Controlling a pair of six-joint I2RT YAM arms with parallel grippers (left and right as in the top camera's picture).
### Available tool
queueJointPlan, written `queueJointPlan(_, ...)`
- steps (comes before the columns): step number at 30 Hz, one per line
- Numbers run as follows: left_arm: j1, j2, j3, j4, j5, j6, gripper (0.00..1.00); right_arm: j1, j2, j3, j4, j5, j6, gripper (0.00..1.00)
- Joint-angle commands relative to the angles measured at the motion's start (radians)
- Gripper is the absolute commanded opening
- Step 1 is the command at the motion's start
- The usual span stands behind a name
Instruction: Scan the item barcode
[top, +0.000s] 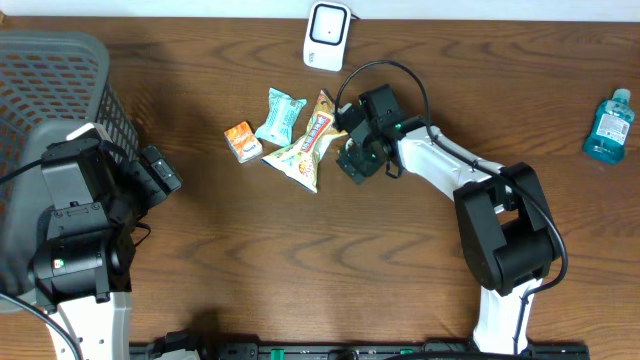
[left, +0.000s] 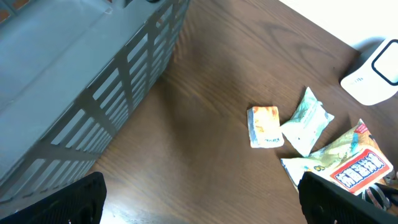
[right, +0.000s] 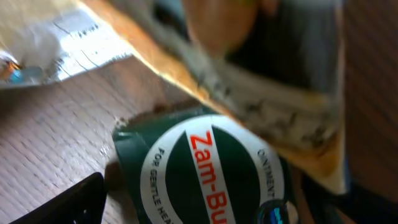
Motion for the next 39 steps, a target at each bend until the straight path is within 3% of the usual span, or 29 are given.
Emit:
queueJointPlan(1,0.006,0.002,0.005,-0.001,-0.012,-0.009,0.98,0.0,0.002,-0.008,-0.021,0.015,-0.008,0.86)
queueJointPlan(4,0.006,0.002,0.005,-0.001,-0.012,-0.009,0.98,0.0,0.002,-0.007,-0.033,0.016,-0.001,0.61)
queueJointPlan(5,0.006,0.002,0.005,-0.001,-0.012,-0.009,0.98,0.0,0.002,-0.007,-0.038,0.02,0.012,0.6)
queueJointPlan(9,0.006,0.002,0.005,-0.001,-0.012,-0.009,0.98,-0.001,-0.002,-0.007,-0.061,0.093,0.088,0.6)
queueJointPlan(20,0.006,0.002,0.005,-0.001,-0.012,-0.009,0.98,-0.021,-0.028,-0.007,-0.32,0.368,0.089,0.62)
queueJointPlan(24,0.006,0.002,0.005,-0.001,-0.012,-0.009,0.98,-0.049,-0.032,-0.006,-0.349,0.366,0.095,0.69)
queueJointPlan(30,0.006,0.002,0.005,-0.001,-0.012,-0.009,0.98,-0.121,-0.081,-0.005,-0.344,0.359,0.157,0.72)
queueJointPlan(34,0.006,0.002,0.005,-0.001,-0.012,-0.009,0.98,-0.177,-0.151,-0.004,-0.342,0.253,0.194,0.74)
queueJointPlan(35,0.006,0.002,0.005,-0.001,-0.012,-0.009,0.98,-0.189,-0.171,-0.004,-0.335,0.223,0.223,0.8)
queueJointPlan(39,0.006,0.002,0.005,-0.001,-0.012,-0.009,0.98,-0.24,-0.237,-0.004,-0.304,0.074,0.412,0.79)
